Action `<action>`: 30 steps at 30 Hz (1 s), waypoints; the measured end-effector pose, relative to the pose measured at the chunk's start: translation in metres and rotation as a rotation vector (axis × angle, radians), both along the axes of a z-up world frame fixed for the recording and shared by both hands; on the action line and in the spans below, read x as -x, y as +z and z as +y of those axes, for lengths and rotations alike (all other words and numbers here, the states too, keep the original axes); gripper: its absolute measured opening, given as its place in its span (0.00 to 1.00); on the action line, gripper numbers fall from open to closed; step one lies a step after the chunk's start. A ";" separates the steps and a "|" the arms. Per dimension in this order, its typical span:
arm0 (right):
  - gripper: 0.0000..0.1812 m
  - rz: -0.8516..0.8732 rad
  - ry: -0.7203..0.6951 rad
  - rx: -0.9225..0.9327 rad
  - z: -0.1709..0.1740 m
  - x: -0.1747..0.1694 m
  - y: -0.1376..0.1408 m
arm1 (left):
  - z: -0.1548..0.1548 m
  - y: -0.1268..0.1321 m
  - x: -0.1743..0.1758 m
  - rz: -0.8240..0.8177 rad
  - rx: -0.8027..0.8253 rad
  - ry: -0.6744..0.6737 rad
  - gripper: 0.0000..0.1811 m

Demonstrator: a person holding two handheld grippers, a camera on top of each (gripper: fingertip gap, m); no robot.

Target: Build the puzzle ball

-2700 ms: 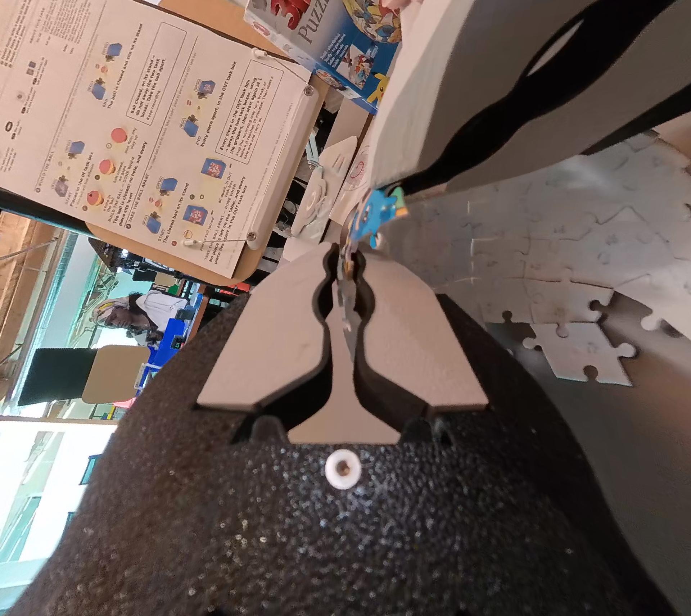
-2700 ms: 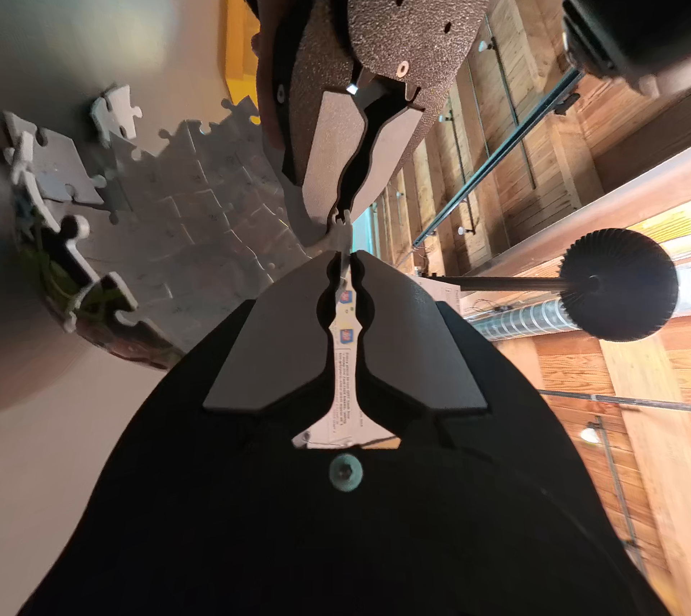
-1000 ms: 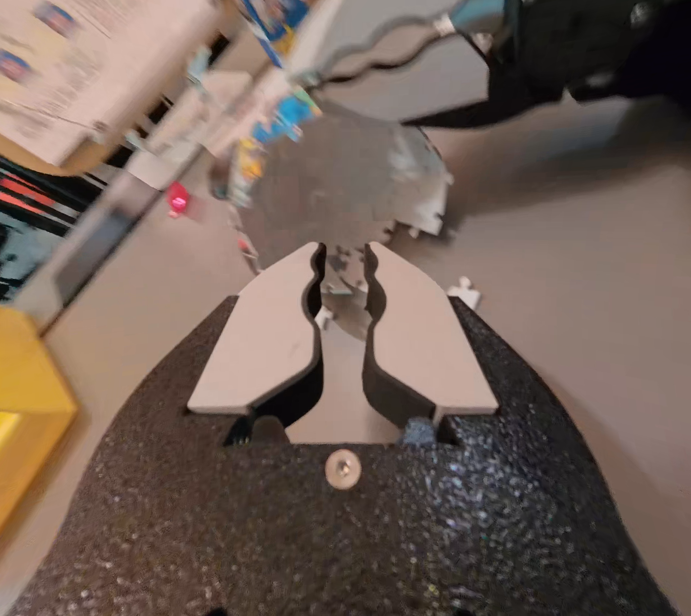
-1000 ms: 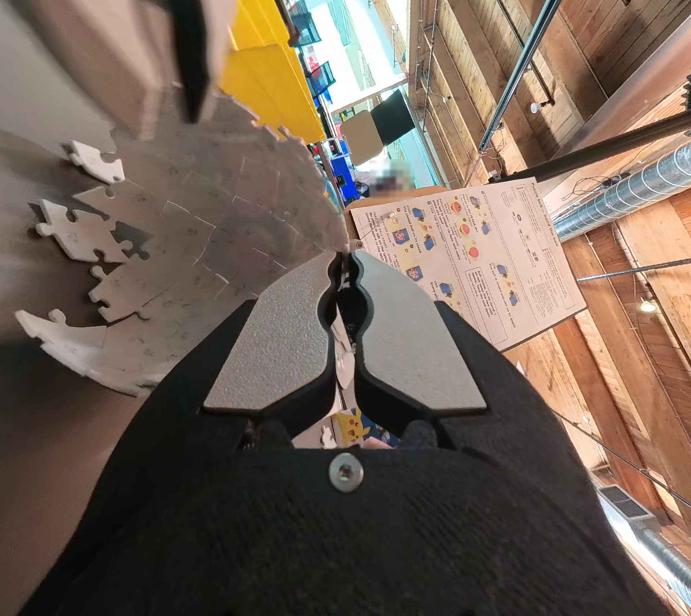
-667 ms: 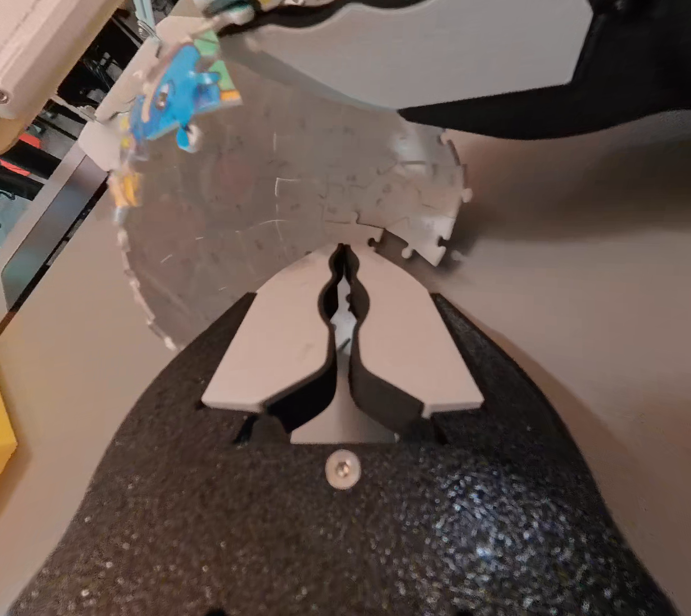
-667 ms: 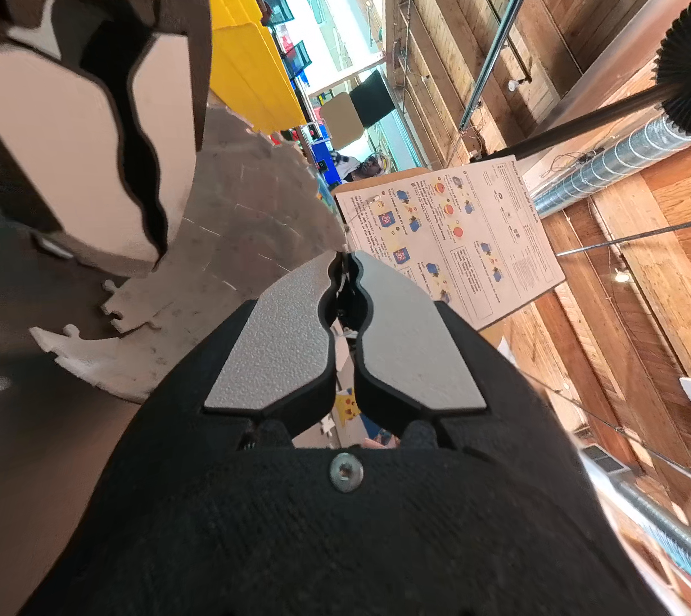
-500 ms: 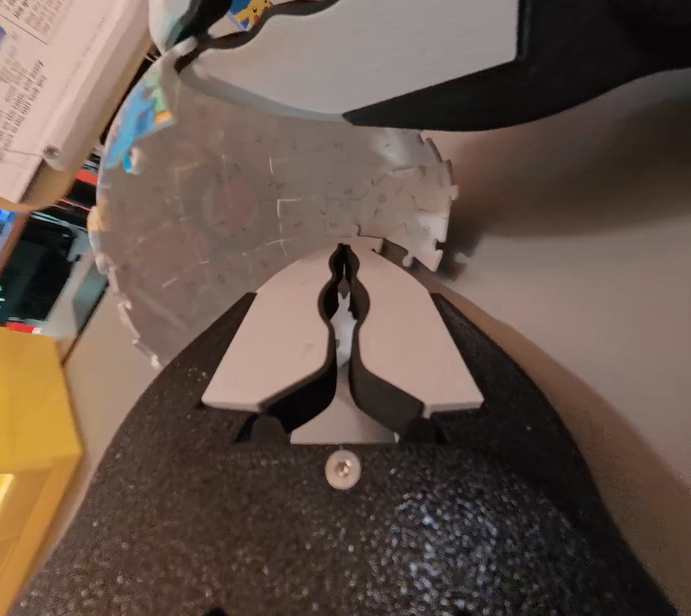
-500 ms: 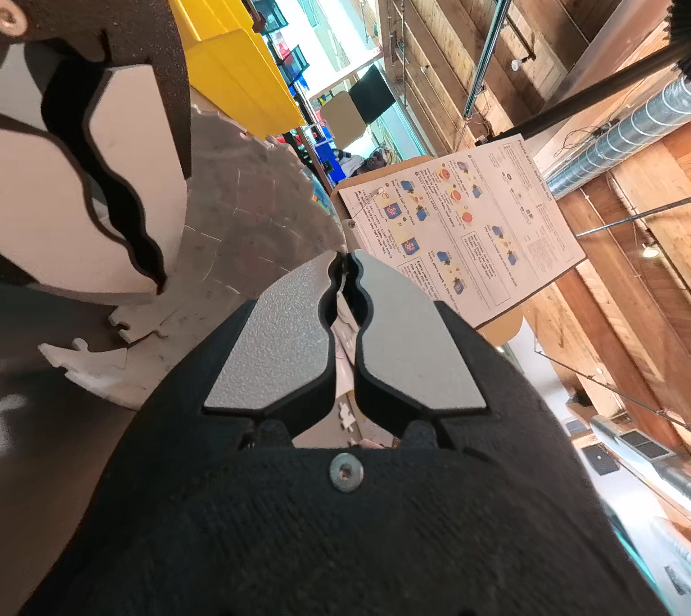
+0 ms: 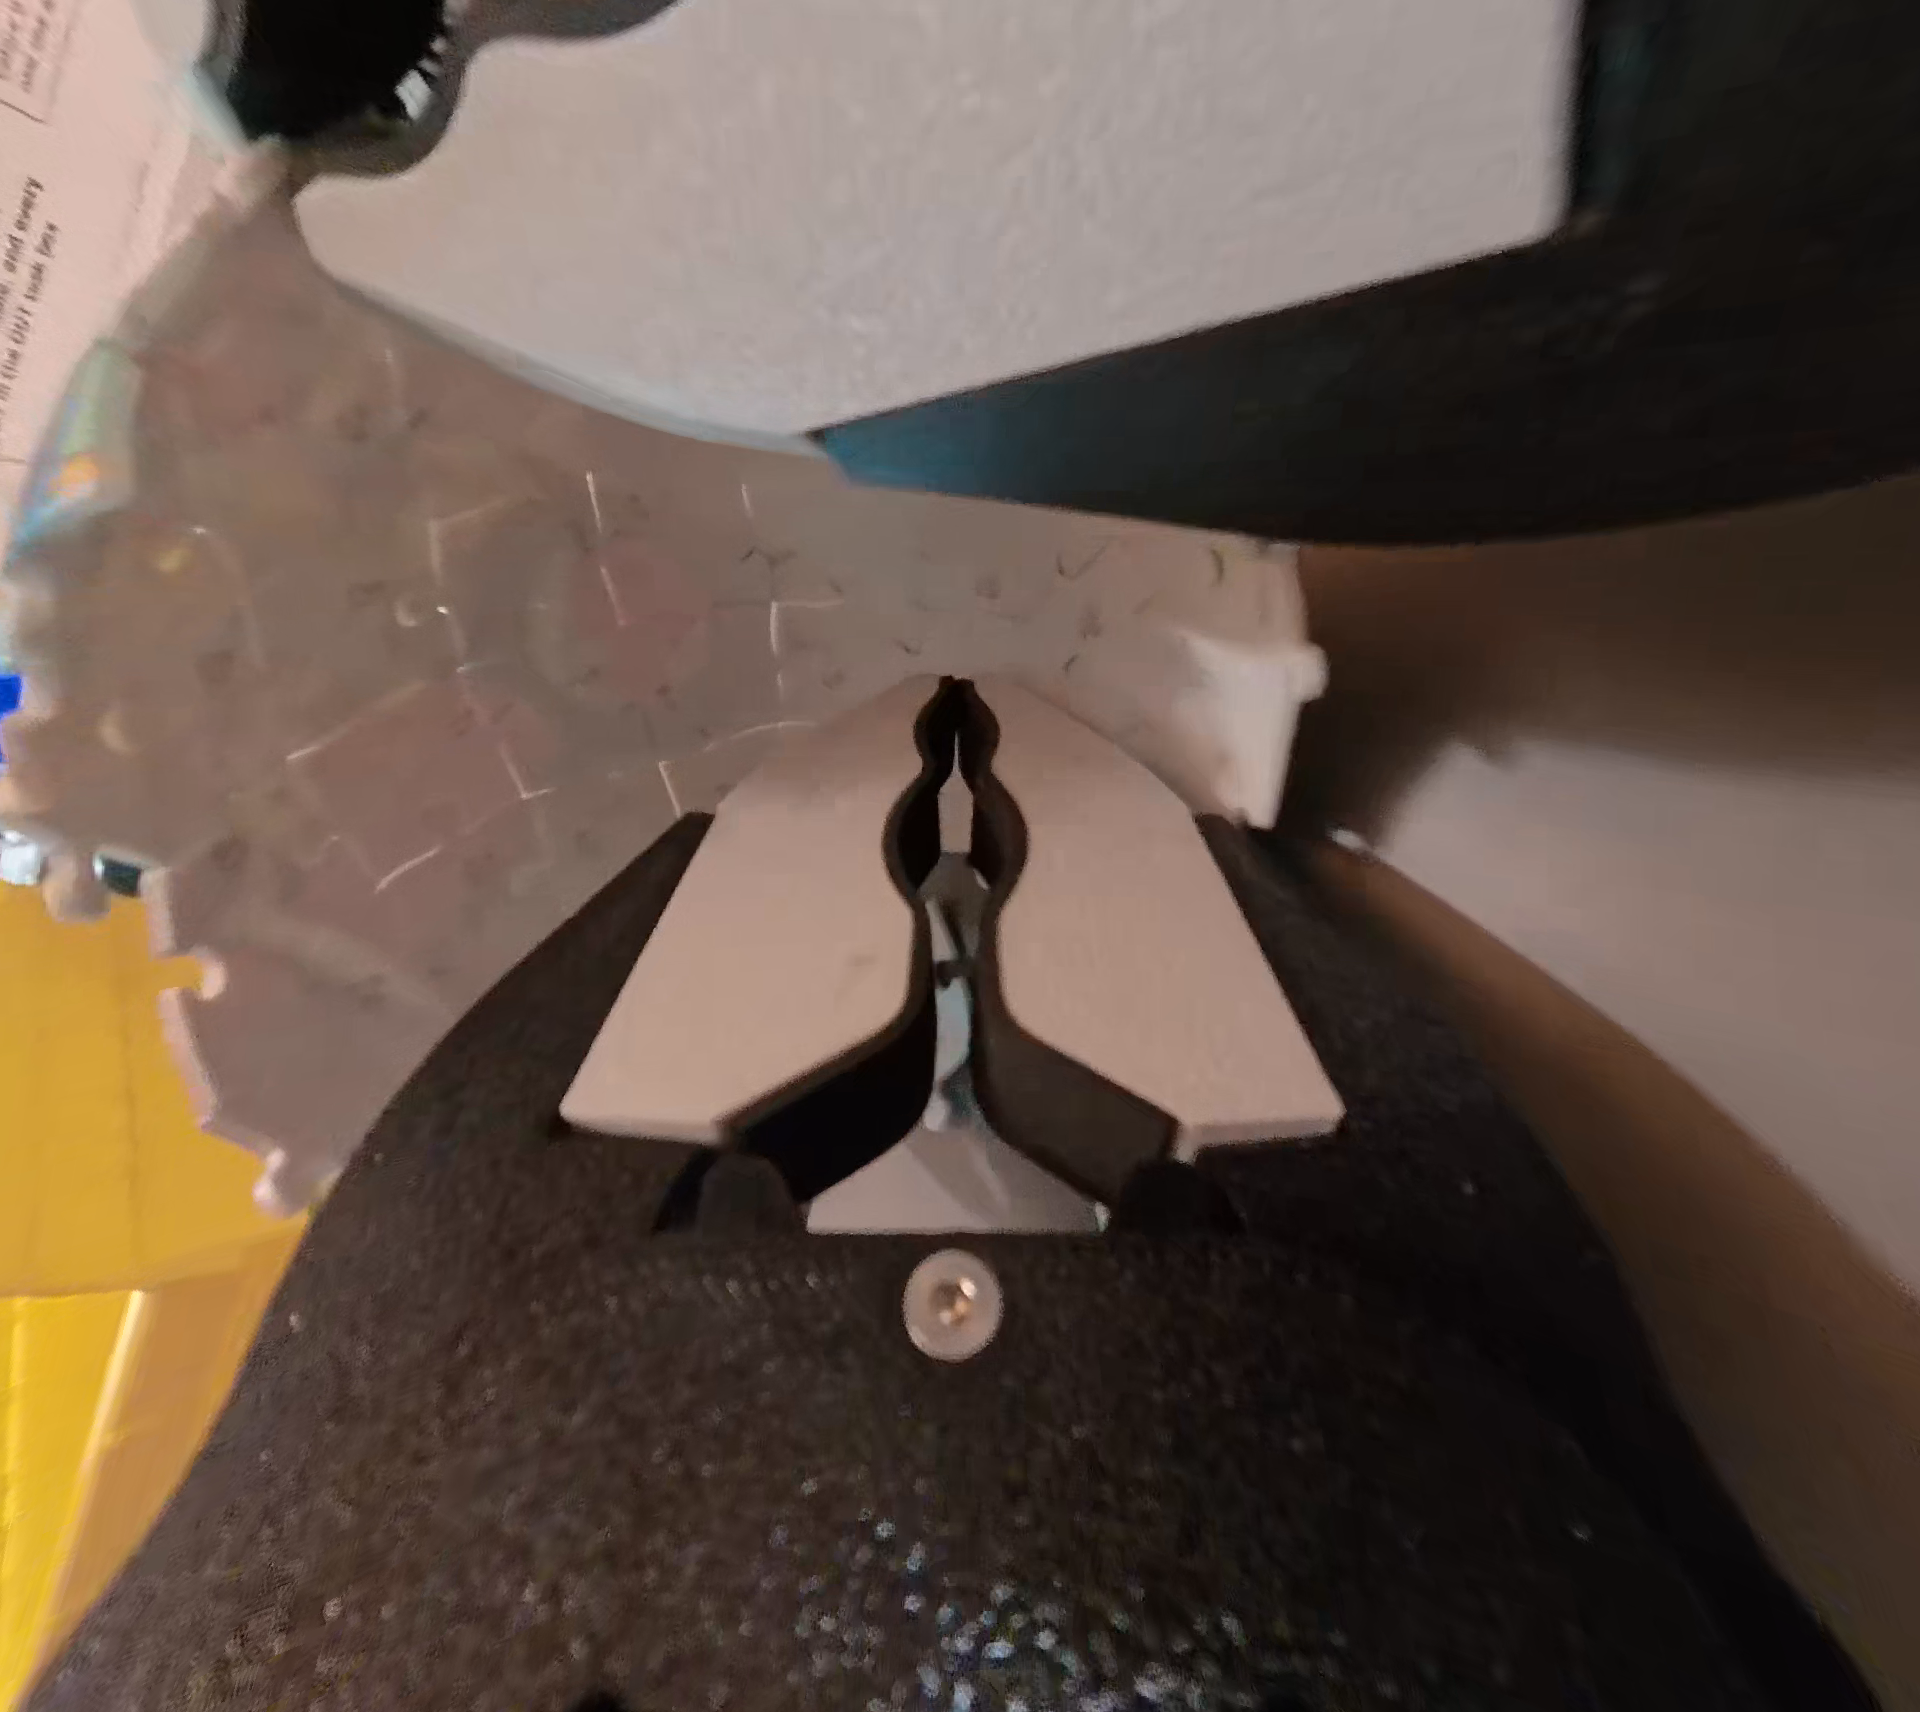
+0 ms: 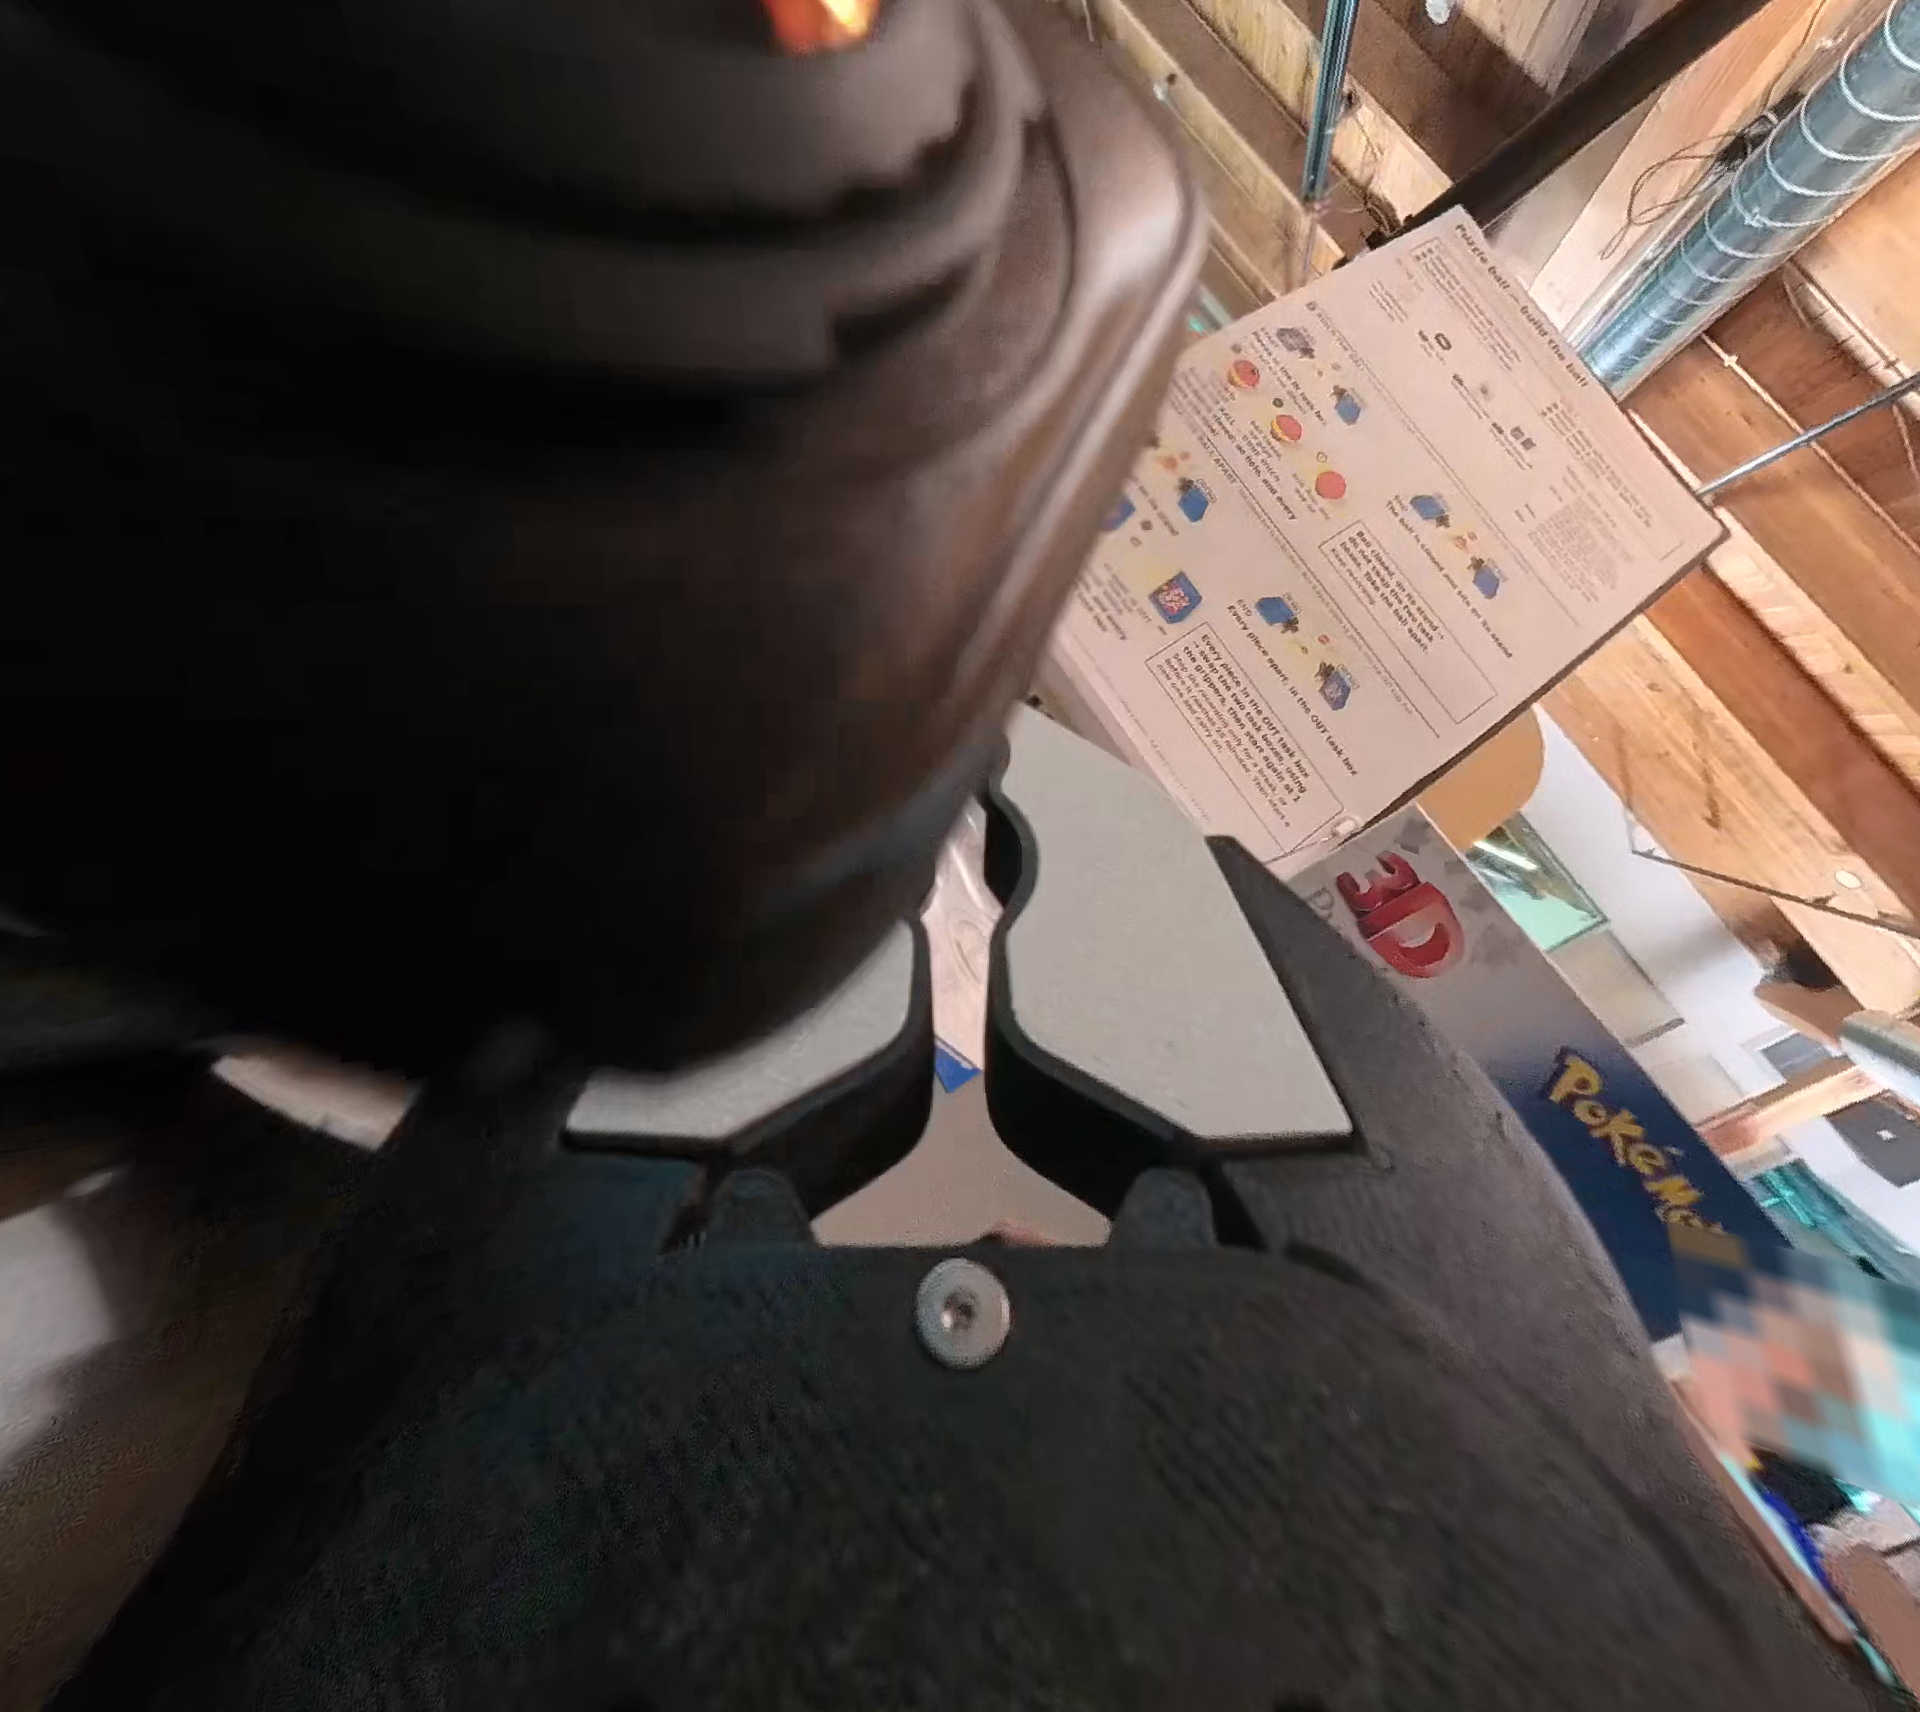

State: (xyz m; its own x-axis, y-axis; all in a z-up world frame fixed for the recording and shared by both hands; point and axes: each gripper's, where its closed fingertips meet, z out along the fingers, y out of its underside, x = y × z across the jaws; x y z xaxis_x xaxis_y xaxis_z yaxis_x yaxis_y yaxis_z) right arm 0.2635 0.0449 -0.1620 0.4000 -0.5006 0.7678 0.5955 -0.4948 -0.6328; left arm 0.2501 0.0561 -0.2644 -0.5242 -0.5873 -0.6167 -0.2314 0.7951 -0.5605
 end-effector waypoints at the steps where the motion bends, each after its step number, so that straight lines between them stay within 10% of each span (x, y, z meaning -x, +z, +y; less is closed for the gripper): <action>1: 0.01 0.012 0.002 -0.010 -0.002 -0.001 -0.001 | 0.000 -0.001 -0.001 0.015 0.009 0.009 0.00; 14: 0.02 0.106 0.020 -0.086 -0.010 -0.009 -0.004 | -0.001 -0.007 0.000 0.143 -0.030 0.005 0.00; 22: 0.02 0.073 0.003 -0.077 -0.011 -0.008 -0.002 | 0.011 0.039 0.018 -0.002 0.171 0.067 0.00; 30: 0.02 0.038 -0.035 -0.051 -0.011 -0.007 -0.001 | 0.050 0.013 0.040 0.151 0.211 0.197 0.10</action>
